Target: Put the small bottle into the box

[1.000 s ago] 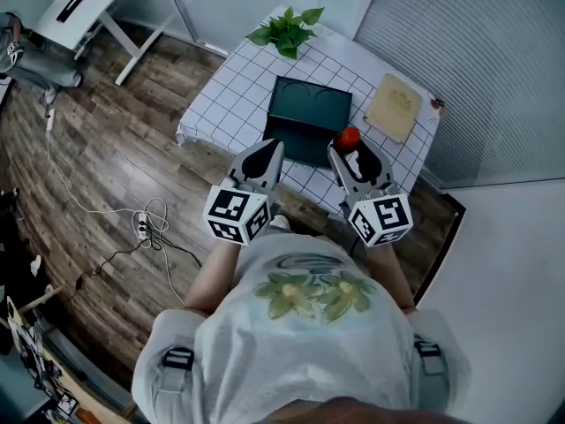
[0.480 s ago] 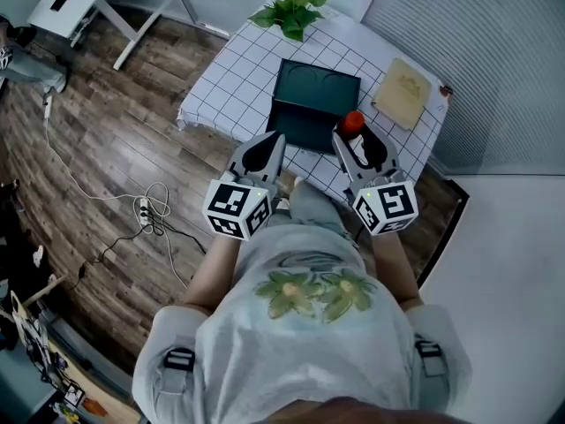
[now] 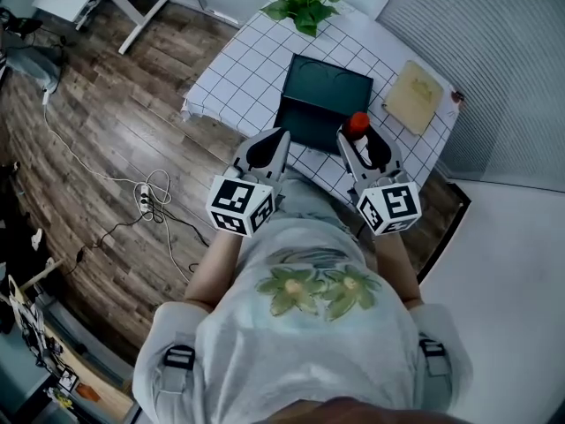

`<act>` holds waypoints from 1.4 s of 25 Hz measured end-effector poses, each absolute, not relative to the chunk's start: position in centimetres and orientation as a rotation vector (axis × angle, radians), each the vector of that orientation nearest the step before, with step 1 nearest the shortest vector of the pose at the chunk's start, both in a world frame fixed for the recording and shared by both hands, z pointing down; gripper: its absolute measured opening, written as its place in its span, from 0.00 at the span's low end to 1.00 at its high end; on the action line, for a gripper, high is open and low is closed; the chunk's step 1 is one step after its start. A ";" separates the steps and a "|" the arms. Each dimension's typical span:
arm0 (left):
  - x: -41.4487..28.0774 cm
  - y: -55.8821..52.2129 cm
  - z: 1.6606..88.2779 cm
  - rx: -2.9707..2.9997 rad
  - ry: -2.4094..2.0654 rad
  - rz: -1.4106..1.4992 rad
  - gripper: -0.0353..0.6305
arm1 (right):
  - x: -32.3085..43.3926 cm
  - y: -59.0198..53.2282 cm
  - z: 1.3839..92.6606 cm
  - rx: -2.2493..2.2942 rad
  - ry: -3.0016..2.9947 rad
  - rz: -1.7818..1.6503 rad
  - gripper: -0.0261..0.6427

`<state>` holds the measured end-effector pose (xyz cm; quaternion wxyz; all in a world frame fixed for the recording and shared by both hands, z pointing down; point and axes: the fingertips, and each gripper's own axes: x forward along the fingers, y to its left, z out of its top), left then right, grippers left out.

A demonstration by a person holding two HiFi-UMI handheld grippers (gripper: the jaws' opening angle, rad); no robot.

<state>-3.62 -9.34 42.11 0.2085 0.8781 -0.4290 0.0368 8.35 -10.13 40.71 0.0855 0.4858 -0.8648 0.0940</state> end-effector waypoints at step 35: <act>-4.6 -15.5 44.8 2.423 -1.153 0.187 0.06 | 5.1 -15.1 45.5 1.297 -2.574 0.419 0.34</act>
